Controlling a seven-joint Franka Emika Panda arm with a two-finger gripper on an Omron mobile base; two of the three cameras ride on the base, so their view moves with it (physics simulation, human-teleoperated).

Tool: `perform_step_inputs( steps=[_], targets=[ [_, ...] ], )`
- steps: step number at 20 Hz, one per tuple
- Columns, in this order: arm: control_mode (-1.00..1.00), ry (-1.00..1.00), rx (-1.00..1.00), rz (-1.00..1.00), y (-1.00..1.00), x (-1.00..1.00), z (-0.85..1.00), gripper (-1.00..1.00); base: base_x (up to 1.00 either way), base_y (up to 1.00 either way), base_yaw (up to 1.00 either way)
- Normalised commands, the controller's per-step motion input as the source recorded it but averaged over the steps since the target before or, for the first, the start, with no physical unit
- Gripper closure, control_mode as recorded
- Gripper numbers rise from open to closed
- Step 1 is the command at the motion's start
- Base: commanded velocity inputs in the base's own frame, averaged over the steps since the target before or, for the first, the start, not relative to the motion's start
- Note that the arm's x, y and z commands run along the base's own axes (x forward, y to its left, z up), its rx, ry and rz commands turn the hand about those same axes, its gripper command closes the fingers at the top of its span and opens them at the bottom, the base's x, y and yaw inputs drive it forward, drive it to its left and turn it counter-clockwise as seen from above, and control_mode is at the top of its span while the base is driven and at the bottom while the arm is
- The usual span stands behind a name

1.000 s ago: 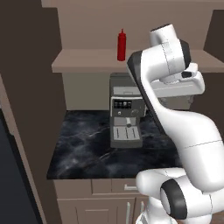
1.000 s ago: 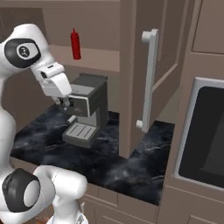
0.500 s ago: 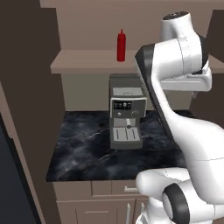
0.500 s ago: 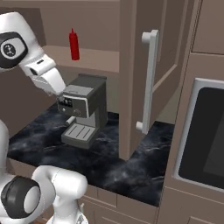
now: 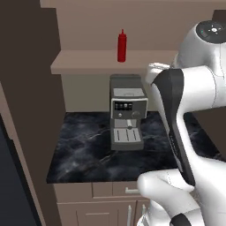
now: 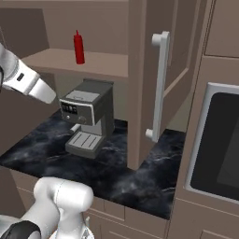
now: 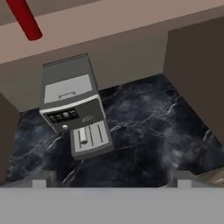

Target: Move the ketchup and shaker from the cabinet to the dining counter.

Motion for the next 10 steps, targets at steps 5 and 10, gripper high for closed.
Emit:
perform_step_inputs(
  steps=[5, 10],
  targets=[
    [-1.00, -0.17, -0.08, 0.15, 0.71, 0.55, 0.59, -1.00, 0.00, 0.00, 0.00],
    [-1.00, -0.04, -0.17, 0.05, 0.46, 0.73, 0.69, -1.00, 0.00, 0.00, 0.00]
  ],
)
